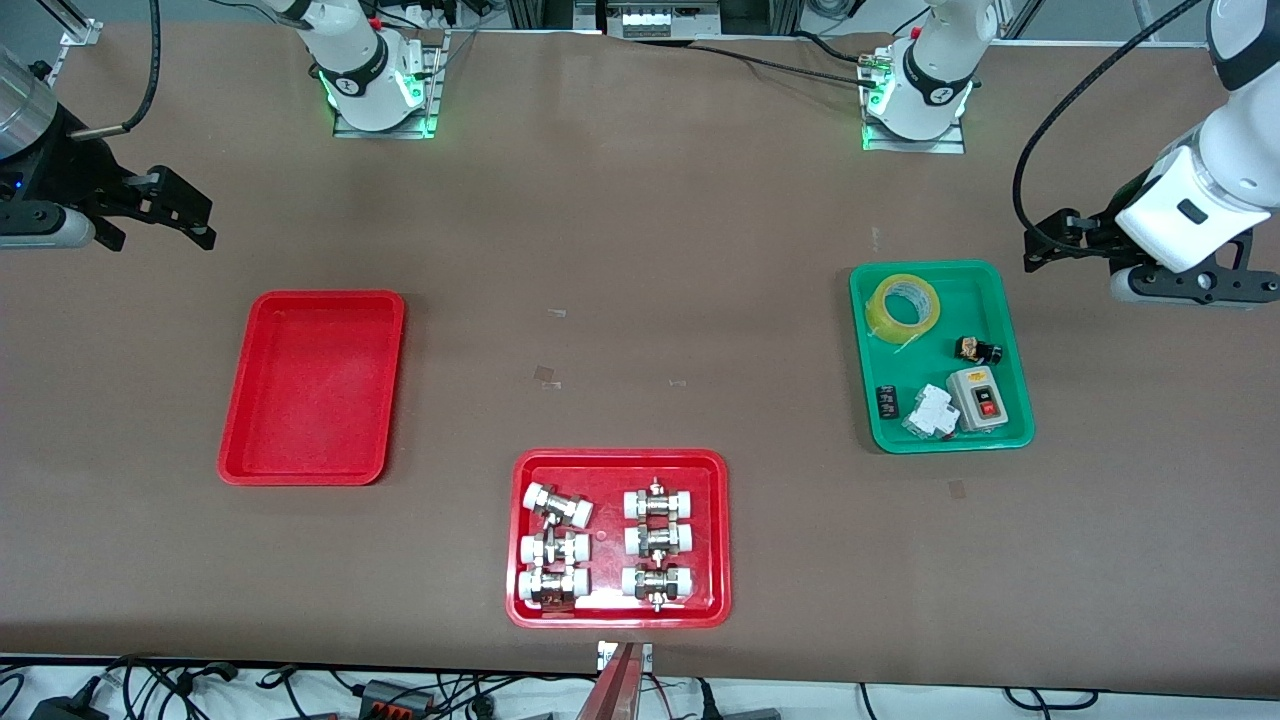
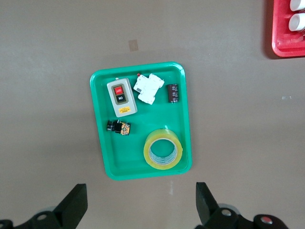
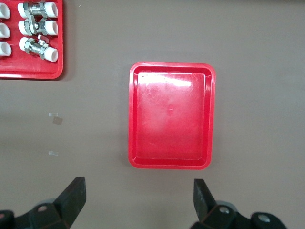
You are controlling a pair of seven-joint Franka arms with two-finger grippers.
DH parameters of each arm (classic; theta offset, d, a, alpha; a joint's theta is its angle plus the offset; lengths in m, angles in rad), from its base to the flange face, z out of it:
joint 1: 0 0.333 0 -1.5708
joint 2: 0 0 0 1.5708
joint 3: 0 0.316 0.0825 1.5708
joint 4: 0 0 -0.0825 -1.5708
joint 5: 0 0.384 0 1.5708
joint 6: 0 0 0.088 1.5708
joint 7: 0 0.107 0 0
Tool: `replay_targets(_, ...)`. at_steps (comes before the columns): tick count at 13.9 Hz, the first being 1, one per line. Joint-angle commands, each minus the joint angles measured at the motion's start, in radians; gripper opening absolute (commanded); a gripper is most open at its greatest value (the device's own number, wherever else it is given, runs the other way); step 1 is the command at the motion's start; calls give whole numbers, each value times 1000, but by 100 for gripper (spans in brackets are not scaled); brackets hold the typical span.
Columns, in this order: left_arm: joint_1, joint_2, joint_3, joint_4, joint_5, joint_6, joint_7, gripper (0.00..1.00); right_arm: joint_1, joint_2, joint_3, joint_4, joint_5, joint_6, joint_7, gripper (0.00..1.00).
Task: Left arm passes tape to right arm into tray
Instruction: 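Reach the left gripper down to the tape roll on the green tray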
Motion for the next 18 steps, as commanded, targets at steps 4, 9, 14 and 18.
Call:
replay_targets(4, 30, 17, -4, -72, -13, -26, 46, 100, -14, 21, 12, 39, 37, -52, 49, 100)
replay_targets(9, 27, 8, -20, -475, -10, 308, 57, 100, -14, 21, 14, 25, 29, -30, 50, 100)
replay_targets(14, 32, 80, -24, -741, -3, 649, 54, 100, -11, 26, 14, 25, 31, -32, 43, 100)
replay_targets(18, 69, 189, -18, -795, 1, 817, 54, 97, -9, 26, 14, 25, 31, -33, 43, 100)
